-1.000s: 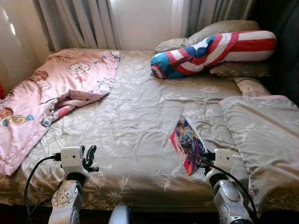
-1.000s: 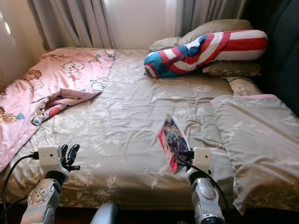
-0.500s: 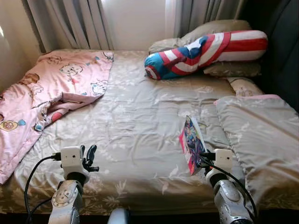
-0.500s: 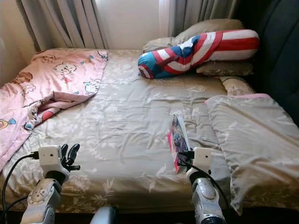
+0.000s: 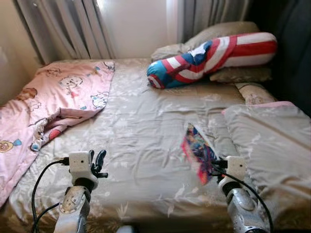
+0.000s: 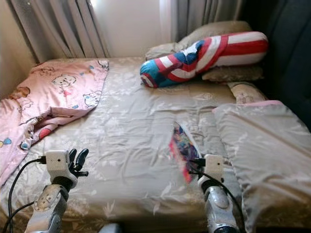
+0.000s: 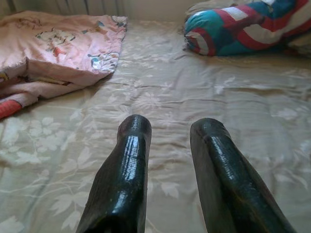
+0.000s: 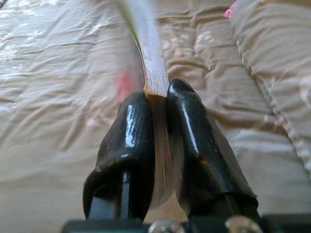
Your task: Clean up the room
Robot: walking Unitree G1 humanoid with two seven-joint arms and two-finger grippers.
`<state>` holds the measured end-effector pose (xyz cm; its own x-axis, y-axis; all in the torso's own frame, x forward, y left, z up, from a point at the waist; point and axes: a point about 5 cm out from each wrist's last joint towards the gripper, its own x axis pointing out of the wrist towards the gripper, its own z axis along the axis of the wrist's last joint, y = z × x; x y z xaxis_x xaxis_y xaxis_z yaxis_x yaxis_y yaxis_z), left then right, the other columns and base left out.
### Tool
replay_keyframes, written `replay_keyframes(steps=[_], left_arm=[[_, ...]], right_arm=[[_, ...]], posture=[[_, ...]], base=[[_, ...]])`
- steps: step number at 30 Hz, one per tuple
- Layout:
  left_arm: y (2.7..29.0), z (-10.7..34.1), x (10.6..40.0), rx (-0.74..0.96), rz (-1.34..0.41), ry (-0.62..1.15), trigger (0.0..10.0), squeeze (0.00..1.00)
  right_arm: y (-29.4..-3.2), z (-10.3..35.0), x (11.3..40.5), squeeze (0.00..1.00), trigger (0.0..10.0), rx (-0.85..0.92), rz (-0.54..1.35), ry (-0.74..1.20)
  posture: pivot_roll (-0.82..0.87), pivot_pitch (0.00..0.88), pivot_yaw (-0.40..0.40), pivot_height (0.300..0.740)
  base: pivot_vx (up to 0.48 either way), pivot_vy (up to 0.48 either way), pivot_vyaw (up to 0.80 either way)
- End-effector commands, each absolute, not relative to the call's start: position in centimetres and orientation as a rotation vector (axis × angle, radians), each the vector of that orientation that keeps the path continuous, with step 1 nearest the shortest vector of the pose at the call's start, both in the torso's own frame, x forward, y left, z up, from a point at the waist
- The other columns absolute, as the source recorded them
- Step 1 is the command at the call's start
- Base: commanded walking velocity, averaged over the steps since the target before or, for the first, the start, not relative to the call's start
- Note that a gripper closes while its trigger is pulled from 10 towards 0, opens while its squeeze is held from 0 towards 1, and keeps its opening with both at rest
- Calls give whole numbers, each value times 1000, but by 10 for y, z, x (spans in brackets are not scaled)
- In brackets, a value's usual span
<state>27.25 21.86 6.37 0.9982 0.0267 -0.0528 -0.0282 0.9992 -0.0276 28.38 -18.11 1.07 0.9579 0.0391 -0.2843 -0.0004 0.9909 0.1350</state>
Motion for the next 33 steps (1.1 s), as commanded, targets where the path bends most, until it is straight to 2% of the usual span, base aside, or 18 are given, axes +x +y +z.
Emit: replay_keyframes(steps=[1,21,22,24,33], left_arm=[[227,66,271,-21,51,49,10000,0],[227,66,271,-20,49,50,10000,0],[241,78,251,43,42,62,10000,0],[248,86,240,77,37,67,10000,0],[258,94,225,125,33,100,10000,0]], right_arm=[[-173,24,294,0,10000,138,45,223],[-172,23,294,0,10000,138,46,224],[-150,26,313,0,10000,393,123,296],[-136,31,321,0,10000,544,174,313],[-144,14,312,0,10000,715,74,393]], posture=[[62,0,-8,646],[62,0,-8,646],[189,120,62,646],[205,147,73,646],[253,193,106,646]], base=[[304,0,0],[304,0,0],[0,0,0],[0,0,0],[0,0,0]])
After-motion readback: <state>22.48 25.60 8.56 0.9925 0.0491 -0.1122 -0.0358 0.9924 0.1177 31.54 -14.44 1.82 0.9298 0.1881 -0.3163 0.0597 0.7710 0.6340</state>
